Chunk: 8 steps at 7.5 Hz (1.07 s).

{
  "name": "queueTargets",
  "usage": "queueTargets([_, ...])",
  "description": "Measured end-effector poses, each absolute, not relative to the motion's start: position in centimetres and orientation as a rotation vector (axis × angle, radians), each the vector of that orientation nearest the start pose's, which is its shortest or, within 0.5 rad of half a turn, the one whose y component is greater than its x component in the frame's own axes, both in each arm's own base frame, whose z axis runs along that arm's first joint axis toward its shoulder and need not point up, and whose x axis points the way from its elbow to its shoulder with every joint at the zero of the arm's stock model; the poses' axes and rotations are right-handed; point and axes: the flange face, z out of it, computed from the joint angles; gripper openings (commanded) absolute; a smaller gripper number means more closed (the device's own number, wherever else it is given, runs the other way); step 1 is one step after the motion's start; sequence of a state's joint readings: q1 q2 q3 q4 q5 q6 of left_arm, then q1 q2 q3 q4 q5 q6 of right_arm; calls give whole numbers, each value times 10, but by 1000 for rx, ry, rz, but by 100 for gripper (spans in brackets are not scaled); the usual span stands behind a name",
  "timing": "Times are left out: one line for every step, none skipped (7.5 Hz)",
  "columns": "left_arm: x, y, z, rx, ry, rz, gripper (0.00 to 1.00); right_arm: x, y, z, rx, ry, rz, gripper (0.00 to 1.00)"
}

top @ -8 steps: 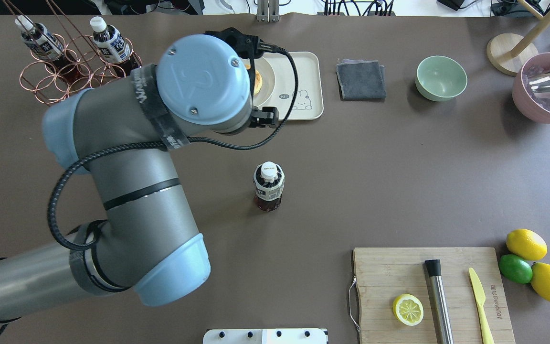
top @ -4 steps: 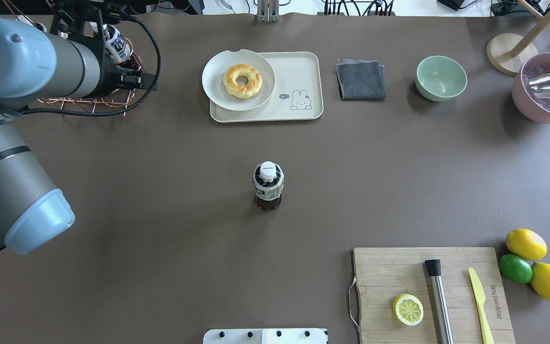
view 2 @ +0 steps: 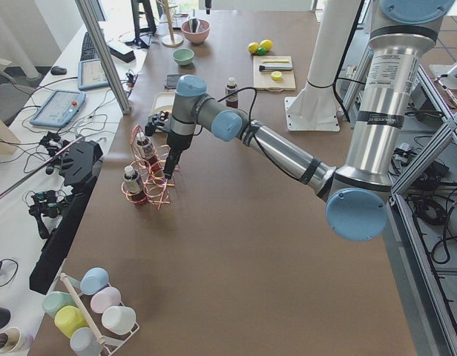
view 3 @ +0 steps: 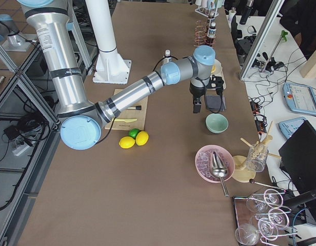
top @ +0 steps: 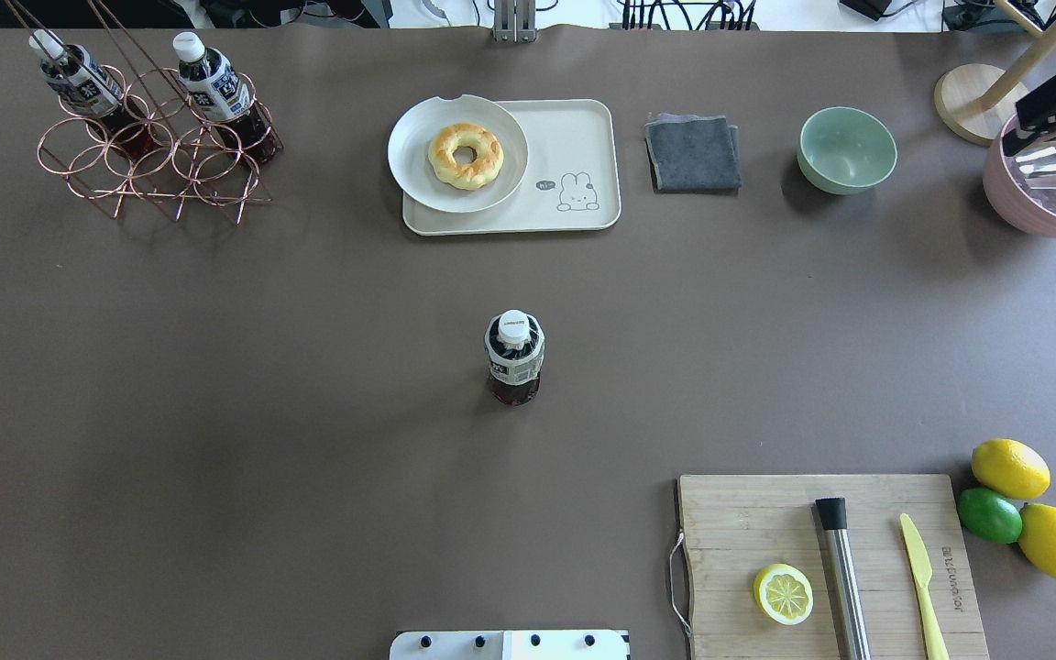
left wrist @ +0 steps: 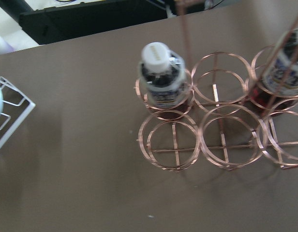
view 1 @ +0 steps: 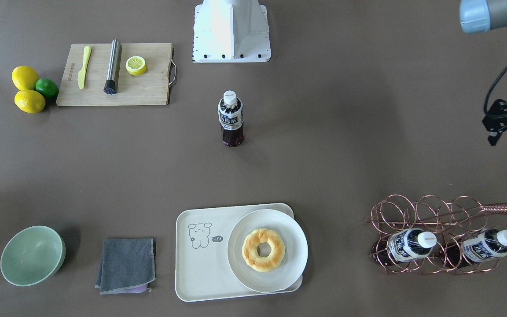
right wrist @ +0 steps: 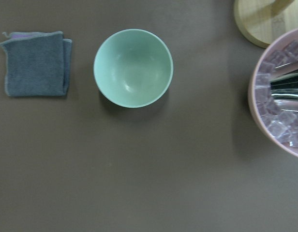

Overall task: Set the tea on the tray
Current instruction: 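Open the left gripper and withdraw it while the right arm moves in, then lower the right gripper onto the tea bottle and grasp it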

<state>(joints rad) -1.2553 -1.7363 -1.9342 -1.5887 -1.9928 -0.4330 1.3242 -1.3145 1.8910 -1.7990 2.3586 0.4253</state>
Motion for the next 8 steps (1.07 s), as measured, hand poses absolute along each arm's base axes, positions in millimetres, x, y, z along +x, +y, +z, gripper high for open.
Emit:
queueTargets([38,-549,435,336,571,26,98,-109,-551,359,51,-857,39,100])
queueTargets([1,-549,462,310,590,30,98,-143,-549,326,55,-856,48,100])
queueTargets([-23,-543,484,292,610,41,98,-176,-546,294,57,-853,56,100])
queueTargets([-38,-536,500,281,621,48,98,-206,-540,259,45,-860,79,100])
queueTargets([-47,-531,509,275,624,44,98,-232,-531,221,41,-861,88,100])
queueTargets([-55,-528,516,270,624,34,98,-261,-518,178,40,-852,103,100])
queueTargets([-60,-526,521,264,623,24,98,-291,-502,142,58,-841,107,100])
queueTargets([-65,-526,525,258,622,15,98,-318,-485,116,86,-837,90,100])
